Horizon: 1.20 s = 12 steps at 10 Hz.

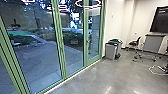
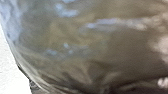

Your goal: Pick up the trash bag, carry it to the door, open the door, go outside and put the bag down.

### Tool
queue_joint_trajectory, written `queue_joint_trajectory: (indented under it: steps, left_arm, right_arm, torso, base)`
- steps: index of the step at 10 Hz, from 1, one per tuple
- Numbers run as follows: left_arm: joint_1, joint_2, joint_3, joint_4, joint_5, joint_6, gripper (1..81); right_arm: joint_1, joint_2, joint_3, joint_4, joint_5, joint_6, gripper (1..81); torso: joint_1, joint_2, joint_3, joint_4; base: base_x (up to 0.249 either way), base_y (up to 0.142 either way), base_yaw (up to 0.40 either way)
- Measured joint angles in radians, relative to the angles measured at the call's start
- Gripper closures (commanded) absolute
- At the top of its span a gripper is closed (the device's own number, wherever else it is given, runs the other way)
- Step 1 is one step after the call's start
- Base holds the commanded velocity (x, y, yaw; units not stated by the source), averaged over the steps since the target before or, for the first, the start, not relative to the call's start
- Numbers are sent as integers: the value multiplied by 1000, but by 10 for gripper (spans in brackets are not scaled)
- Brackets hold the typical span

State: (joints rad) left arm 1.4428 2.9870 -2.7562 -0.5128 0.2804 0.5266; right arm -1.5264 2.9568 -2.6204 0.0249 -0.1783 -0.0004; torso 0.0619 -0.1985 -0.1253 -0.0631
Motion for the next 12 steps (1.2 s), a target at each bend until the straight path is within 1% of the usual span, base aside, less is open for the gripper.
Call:
queue_joint_trajectory:
  steps: [7,12]
  left_arm:
    - [0,0,0,0,0,0,811]
    - [0,2,0,0,0,0,811]
  right_arm:
    - [0,0,0,0,0,0,10]
    - [0,3,-4,0,0,0,10]
  torso:
    - [0,0,0,0]
    - [0,0,0,0]
  base:
    - [162,-108,0]
    - [158,-85,0]
